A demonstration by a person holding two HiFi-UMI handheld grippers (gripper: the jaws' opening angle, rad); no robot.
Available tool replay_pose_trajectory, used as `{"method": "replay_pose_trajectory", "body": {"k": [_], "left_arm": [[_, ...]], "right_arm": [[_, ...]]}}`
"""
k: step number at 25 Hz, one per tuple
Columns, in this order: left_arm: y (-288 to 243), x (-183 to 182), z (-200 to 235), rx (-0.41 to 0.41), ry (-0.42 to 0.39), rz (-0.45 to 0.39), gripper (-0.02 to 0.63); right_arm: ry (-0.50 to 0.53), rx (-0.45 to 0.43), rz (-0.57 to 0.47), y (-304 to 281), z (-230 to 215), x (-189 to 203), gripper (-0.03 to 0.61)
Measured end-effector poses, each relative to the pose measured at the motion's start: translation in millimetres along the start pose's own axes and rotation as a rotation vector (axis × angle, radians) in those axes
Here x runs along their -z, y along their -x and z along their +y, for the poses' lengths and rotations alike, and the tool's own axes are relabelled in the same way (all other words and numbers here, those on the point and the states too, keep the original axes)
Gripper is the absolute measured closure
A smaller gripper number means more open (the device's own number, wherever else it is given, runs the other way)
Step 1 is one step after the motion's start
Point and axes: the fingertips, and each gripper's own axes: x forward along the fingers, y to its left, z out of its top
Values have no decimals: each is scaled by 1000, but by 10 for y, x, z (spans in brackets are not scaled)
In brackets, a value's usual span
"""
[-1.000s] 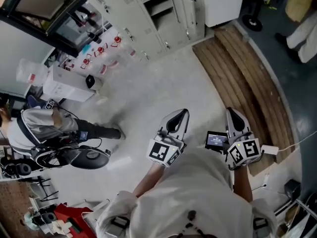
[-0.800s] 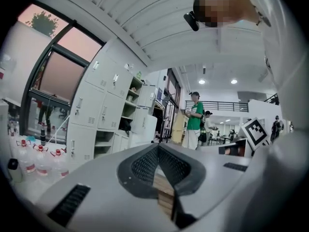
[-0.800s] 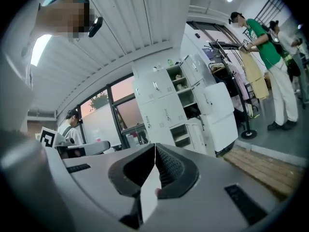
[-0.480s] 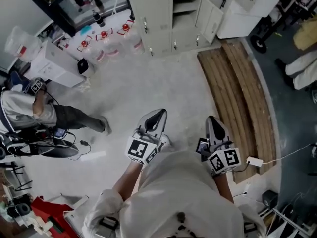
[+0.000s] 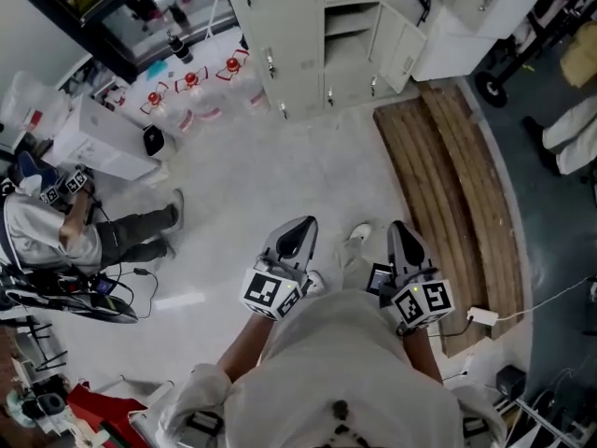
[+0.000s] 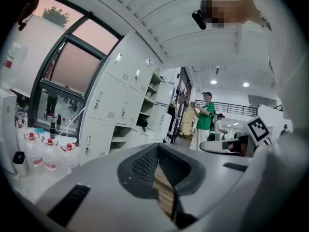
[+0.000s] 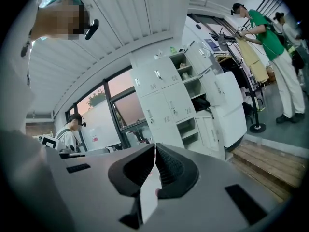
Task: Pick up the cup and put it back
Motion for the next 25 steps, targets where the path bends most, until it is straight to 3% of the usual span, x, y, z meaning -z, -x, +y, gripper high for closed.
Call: {"method": "replay_pose_trajectory", "body": {"k": [3,9,13,19,25], "left_arm": [[-464,-115,51,12,-19,4,606],[-1349,-563,90,-38,-82,-33,606],[-1772,-674,63,-55,-73,-53,606],[-2428,-632,-54,49,-88,15,606],[-3134,-694,-195,165,-104,8,606]], "right_arm": [[2,8,22,-317,-383,-86,552],[-37,-26,5,-983,-1193,-567,552],[-2,-51,-12,-1246,-1532,-859,552],[-4,49,-47,-1292,-2036,-1120,552],[-9,196,-61,-1166,-2626,-1228,552]]}}
